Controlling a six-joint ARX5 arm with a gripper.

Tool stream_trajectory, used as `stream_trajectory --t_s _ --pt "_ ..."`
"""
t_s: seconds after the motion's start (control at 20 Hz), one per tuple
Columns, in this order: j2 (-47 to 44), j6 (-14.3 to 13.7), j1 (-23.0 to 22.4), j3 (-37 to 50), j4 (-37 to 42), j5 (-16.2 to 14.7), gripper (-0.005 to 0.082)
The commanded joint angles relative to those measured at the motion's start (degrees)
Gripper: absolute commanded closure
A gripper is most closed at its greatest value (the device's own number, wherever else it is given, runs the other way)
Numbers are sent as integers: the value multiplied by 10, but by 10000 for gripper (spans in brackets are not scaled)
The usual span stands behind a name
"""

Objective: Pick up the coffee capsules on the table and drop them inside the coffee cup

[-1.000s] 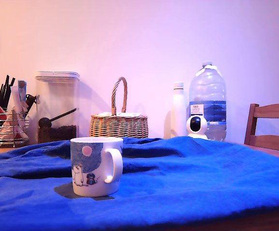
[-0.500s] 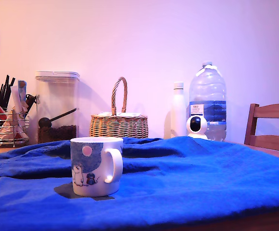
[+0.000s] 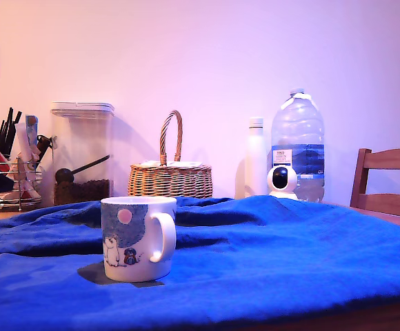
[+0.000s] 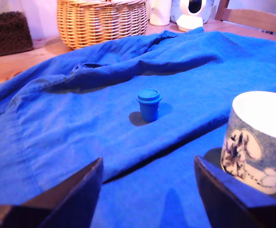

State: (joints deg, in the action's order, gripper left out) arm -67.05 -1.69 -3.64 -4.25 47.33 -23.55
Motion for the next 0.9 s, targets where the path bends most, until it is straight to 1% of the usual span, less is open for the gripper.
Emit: stream_trajectory --t_s 0.0,0.25,0.35,0.5,0.65,0.75,0.85 --pt "-30 0 1 8 36 -4 221" --pt "-110 13 1 4 120 -8 221" --pt "-141 13 1 -3 143 -17 221" --pt "-185 13 1 -21 161 -28 221" --pt "-235 12 1 -38 189 -33 221" --pt "-266 12 -2 -54 202 -46 220" --pt "-292 12 -10 -70 212 -47 220"
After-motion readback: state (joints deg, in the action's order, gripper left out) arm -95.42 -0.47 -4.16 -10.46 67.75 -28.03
